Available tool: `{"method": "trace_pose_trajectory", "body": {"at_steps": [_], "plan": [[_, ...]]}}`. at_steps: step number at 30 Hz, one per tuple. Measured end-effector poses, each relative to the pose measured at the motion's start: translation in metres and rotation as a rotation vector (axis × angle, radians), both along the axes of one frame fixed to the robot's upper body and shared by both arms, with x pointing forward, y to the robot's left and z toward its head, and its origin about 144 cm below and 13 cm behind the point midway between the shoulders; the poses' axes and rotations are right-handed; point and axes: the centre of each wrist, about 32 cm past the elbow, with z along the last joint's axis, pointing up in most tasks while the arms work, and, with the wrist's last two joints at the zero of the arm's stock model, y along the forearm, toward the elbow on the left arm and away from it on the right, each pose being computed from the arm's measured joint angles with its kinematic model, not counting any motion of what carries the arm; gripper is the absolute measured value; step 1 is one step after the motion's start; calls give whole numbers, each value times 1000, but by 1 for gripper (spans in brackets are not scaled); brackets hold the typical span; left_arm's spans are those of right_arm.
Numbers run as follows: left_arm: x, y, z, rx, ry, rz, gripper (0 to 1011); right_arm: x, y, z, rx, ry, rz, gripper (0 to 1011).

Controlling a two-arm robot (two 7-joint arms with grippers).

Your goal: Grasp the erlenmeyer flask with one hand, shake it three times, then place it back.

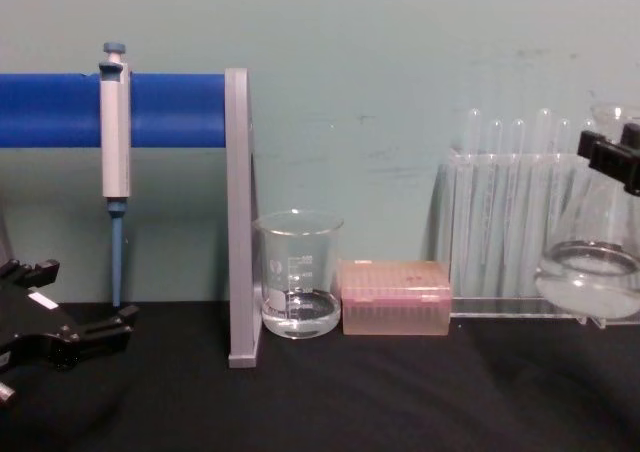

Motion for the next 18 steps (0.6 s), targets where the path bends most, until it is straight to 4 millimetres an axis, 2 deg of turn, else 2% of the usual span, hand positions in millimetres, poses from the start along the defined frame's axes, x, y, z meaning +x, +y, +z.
{"method": "trace_pose_trajectory", "body": {"at_steps": [18], "plan": [[0, 0, 0, 0, 0, 0, 1001, -1, 18, -2, -19, 10, 237, 465]]}}
